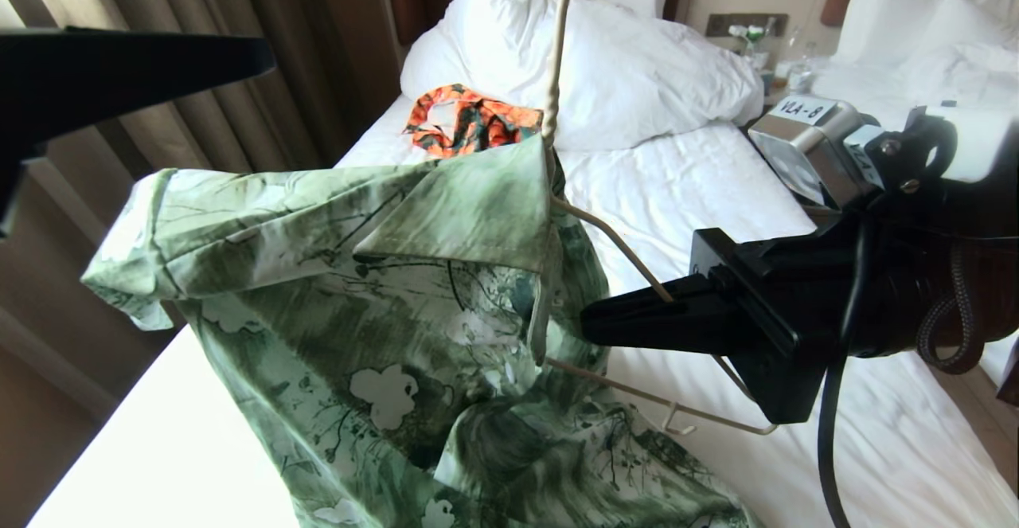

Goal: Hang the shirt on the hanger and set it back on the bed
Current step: Hook one side of the shirt onto the hanger, then hook the other side of the shirt onto the hanger

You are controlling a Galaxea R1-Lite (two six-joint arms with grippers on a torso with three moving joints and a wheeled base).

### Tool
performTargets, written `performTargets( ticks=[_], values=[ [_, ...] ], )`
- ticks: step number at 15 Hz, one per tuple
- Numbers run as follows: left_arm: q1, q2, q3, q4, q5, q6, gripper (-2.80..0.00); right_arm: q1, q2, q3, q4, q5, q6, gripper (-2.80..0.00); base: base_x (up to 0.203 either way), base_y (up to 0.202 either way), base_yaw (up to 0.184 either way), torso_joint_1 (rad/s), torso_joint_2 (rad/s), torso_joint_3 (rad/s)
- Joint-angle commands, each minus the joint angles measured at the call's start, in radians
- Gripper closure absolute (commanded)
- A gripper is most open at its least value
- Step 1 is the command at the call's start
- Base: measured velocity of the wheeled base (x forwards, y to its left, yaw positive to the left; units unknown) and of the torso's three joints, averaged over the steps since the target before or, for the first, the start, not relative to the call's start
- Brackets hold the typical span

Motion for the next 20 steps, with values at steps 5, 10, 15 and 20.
performTargets(
  ticks=[5,10,15,20],
  values=[
    [-0.040,0.026,0.033,0.001,-0.002,0.064,-2.80,0.016,0.045,-0.004,-0.006,0.006,0.000,0.00,0.000,0.000,0.000,0.000,0.00,0.000],
    [-0.075,0.110,0.063,-0.005,-0.032,0.065,-2.80,0.021,0.040,0.002,-0.004,0.008,0.002,0.00,0.000,0.000,0.000,0.000,0.00,0.000],
    [-0.073,0.159,0.083,-0.017,-0.034,0.065,-2.80,0.027,0.025,0.007,-0.005,0.015,0.002,0.00,0.000,0.000,0.000,0.000,0.00,0.000],
    [-0.066,0.186,0.024,-0.047,-0.029,0.071,-2.80,0.033,0.002,0.027,-0.005,0.017,0.002,0.00,0.000,0.000,0.000,0.000,0.00,0.000]
  ],
)
